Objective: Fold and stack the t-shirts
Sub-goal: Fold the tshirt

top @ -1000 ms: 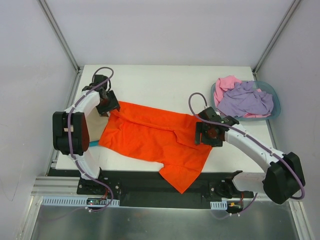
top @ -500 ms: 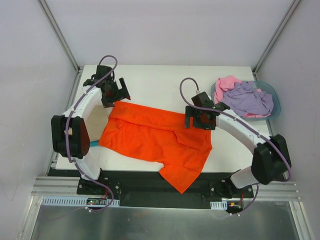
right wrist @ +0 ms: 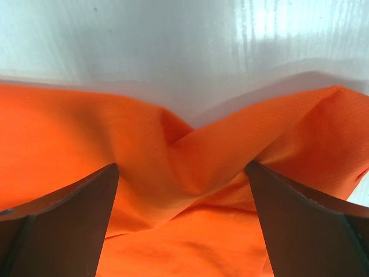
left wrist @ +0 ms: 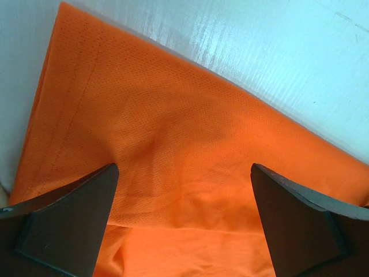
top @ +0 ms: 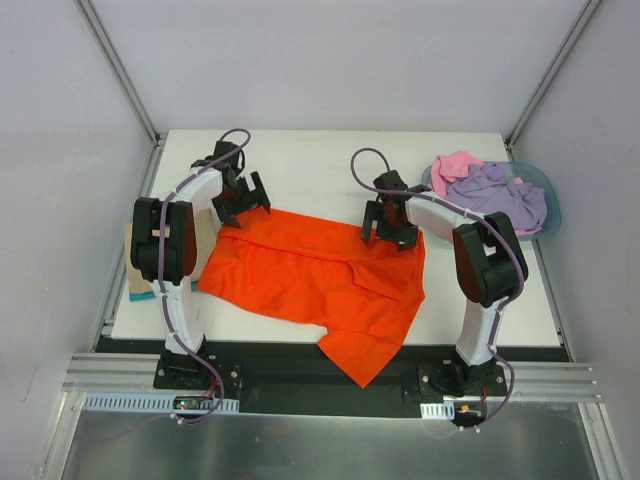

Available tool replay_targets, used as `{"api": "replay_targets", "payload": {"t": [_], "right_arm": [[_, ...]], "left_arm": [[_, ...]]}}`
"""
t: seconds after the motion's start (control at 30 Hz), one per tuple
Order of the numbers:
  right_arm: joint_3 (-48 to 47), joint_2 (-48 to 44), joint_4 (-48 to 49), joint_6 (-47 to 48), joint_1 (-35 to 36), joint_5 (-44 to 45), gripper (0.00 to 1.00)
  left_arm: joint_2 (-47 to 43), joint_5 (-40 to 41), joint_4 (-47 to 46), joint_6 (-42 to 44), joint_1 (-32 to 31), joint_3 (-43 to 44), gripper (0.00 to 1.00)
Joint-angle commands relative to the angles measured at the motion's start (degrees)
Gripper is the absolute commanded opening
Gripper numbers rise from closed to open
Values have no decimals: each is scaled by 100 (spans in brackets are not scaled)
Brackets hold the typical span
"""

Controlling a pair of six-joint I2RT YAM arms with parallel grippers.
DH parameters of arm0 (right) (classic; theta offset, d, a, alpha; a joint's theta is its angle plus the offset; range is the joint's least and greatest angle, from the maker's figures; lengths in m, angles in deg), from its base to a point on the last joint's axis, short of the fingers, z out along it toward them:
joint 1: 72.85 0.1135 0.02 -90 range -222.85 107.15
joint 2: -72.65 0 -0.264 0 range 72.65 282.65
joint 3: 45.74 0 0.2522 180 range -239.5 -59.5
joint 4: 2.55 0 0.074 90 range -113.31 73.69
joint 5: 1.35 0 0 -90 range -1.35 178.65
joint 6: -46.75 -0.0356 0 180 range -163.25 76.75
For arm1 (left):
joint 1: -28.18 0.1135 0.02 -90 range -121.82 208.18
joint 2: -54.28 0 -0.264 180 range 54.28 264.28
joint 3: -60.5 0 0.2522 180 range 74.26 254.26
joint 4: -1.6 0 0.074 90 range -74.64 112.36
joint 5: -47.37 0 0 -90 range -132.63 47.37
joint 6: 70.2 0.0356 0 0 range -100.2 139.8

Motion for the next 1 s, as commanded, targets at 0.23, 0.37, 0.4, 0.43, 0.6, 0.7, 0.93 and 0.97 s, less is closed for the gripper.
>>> {"api": "replay_targets", "payload": {"t": [0.23, 0.37, 0.4, 0.43, 0.6, 0.7, 0.93, 0.97], "right_arm": [[567, -71, -224, -442, -328, 77, 100], [-5, 219, -488, -302, -468, 33, 100], [-267, 280, -514, -258, -477, -2, 99], [-391, 333, -567, -232, -486, -11, 100], [-1173, 843, -698, -65, -574, 112, 100], [-1780, 1168, -883, 67, -671, 244, 100], [-2493, 1398, -1015, 462, -856, 323, 100], [-2571, 1363, -1007, 489, -855, 401, 100]], "left_arm": [[0, 104, -46, -143, 30, -228, 99], [-53, 51, -99, -223, 30, -404, 99], [-53, 33, -108, -232, 22, -448, 99], [-61, 59, -116, -275, 22, -553, 99], [-149, 244, -204, -478, 22, -861, 99], [-263, 428, -213, -653, 22, -1010, 99], [-641, 613, -222, -654, -14, -1116, 99], [-694, 622, -213, -645, -22, -1116, 99]]}}
